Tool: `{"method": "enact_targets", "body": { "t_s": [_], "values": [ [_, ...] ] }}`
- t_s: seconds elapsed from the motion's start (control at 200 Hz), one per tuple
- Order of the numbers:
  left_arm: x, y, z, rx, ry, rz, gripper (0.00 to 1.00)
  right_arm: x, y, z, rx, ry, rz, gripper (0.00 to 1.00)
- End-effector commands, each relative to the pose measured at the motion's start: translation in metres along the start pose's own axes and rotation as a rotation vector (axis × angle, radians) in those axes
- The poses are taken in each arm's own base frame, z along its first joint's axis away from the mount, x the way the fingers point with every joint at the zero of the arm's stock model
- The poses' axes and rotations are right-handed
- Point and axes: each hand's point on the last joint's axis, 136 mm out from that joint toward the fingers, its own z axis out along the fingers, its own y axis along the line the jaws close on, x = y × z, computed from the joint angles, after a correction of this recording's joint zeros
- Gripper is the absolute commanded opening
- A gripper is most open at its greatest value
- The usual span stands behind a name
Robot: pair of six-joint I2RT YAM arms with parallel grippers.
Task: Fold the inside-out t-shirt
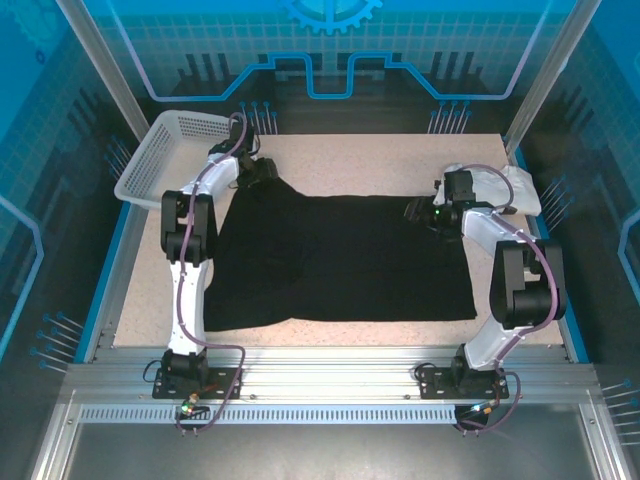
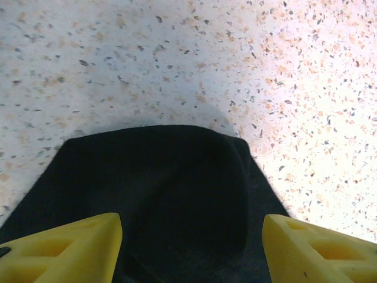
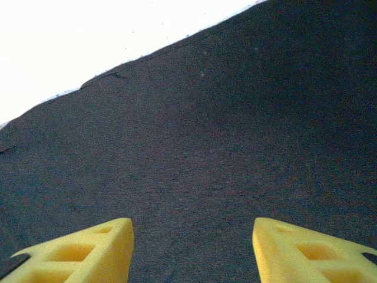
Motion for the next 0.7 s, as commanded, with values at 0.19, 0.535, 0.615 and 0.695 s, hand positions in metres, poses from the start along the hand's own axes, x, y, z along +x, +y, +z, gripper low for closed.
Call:
{"method": "enact_targets", "body": {
  "t_s": [0.19,0.535,0.615,0.695],
  "values": [
    [0.008,-0.011,0.009,0.101,0.075,-0.057,0.65,0.002,0.002,0.005,-0.022,0.009,0.009,0.56],
    [-0.007,-0.022,0.003,0.182,0.038,-0.071,0.59,0.004,0.002,0.007,-0.02,0.015,0.009,0.56],
    [-0.008,-0.022,0.004,0.183,0.034,-0.075,0.56,0.004,0.002,0.009,-0.021,0.018,0.01,0.56],
    [-0.008,-0.02,0.006,0.181,0.035,-0.077,0.52,0.005,0.002,0.01,-0.021,0.022,0.012,0.56]
  ]
}}
